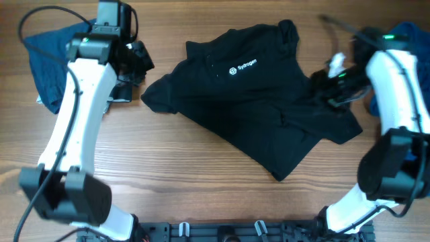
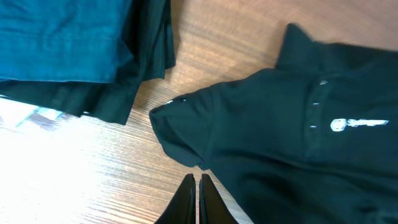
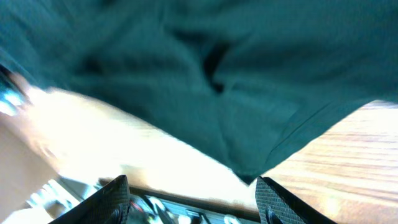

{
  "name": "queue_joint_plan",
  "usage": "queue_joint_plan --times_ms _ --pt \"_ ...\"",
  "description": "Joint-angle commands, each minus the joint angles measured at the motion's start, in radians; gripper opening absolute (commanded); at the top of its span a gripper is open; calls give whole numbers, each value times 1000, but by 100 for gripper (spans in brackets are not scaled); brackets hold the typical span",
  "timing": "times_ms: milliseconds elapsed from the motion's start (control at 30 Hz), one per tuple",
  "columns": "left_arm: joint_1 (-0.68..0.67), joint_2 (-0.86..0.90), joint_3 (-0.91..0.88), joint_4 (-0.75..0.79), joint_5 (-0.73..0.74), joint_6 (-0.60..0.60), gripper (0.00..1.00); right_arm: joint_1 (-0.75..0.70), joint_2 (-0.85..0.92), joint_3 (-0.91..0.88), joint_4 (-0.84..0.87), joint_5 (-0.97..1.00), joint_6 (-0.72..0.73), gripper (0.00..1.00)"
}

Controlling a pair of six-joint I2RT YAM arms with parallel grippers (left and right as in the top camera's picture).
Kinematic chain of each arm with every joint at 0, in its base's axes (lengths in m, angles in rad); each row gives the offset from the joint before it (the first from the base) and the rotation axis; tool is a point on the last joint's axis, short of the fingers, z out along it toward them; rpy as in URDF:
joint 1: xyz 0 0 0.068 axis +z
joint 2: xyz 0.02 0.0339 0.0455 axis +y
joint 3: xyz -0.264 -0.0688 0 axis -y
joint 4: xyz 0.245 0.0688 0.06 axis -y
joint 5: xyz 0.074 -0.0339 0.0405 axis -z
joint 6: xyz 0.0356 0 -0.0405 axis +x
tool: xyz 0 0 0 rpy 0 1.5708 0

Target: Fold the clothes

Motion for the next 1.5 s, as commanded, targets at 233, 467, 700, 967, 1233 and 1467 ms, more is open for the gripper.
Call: queue_joint_plan --times_ms 233,467,700,967,1233,1467 --pt "1 108 -48 -87 136 -6 38 327 -201 -192 83 272 228 66" --pt "2 108 -278 45 159 -97 35 496 -262 -430 293 368 358 66" --pt "1 108 -388 184 159 -254 61 496 -262 -614 601 380 238 67" --pt "1 108 -465 266 168 -431 60 496 -262 -718 688 484 145 66" --pt "1 109 -507 330 184 -500 60 496 -262 -740 673 318 82 59" --pt "1 109 -539 370 185 -523 60 498 -337 -716 565 304 101 52"
